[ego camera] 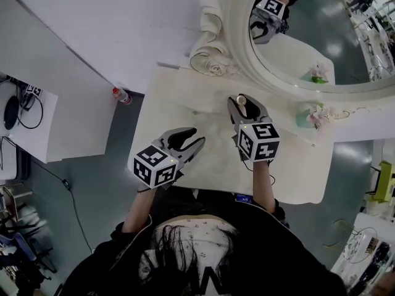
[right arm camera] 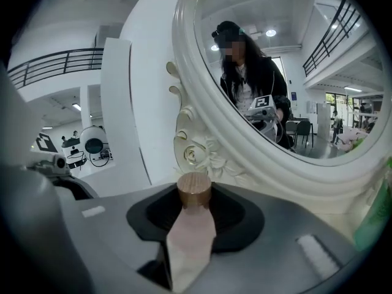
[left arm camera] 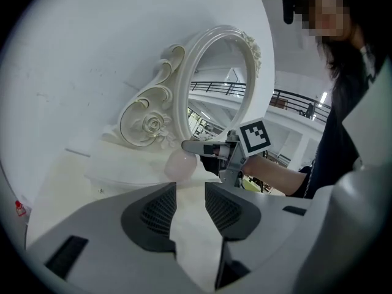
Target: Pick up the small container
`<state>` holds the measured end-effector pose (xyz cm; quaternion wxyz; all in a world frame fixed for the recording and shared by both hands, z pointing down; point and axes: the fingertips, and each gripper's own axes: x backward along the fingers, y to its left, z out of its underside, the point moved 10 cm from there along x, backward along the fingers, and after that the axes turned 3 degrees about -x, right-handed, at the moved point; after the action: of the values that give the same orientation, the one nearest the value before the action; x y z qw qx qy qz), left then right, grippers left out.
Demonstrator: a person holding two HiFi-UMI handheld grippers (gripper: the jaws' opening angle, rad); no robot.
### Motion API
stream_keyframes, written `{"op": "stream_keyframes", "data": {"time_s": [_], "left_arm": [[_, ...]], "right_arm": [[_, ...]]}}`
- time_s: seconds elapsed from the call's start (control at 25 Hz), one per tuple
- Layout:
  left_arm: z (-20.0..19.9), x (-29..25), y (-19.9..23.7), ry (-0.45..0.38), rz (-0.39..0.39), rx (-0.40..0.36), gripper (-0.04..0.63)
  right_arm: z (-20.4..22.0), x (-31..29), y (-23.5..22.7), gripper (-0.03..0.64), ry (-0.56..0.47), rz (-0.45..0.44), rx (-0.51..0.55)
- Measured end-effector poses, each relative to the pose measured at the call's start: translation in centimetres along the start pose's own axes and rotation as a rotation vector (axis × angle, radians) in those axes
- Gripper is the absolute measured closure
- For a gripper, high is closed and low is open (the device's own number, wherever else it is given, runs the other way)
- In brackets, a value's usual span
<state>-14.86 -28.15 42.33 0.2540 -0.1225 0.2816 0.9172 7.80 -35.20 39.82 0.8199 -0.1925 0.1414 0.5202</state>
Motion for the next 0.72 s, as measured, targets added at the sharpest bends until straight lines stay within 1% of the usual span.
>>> {"op": "stream_keyframes", "data": {"time_s": [0.12,0.32,0.6,0.72], "left_arm": [[0.4,-0.3,0.0,0.000,0.017,0.026,0.460],[1.0,-0.8,-0.1,-0.013,0.060,0.091,0.420],[1.8,-1.4,-0.5,0.043,0.117,0.096,0.374],[2.0,-1.4,-0.5,0.041,0.129,0.104,0.371]], "right_arm": [[-0.4,1.0,1.1,0.472,0.001,-0.027,0.015],[-1.0,2.8,3.2,0.472,-0.010,-0.073,0.035],[-1.5,4.7,6.0,0.472,-0.021,-0.138,0.052],[-1.4,5.4,7.1,0.472,-0.022,-0.157,0.054]]}}
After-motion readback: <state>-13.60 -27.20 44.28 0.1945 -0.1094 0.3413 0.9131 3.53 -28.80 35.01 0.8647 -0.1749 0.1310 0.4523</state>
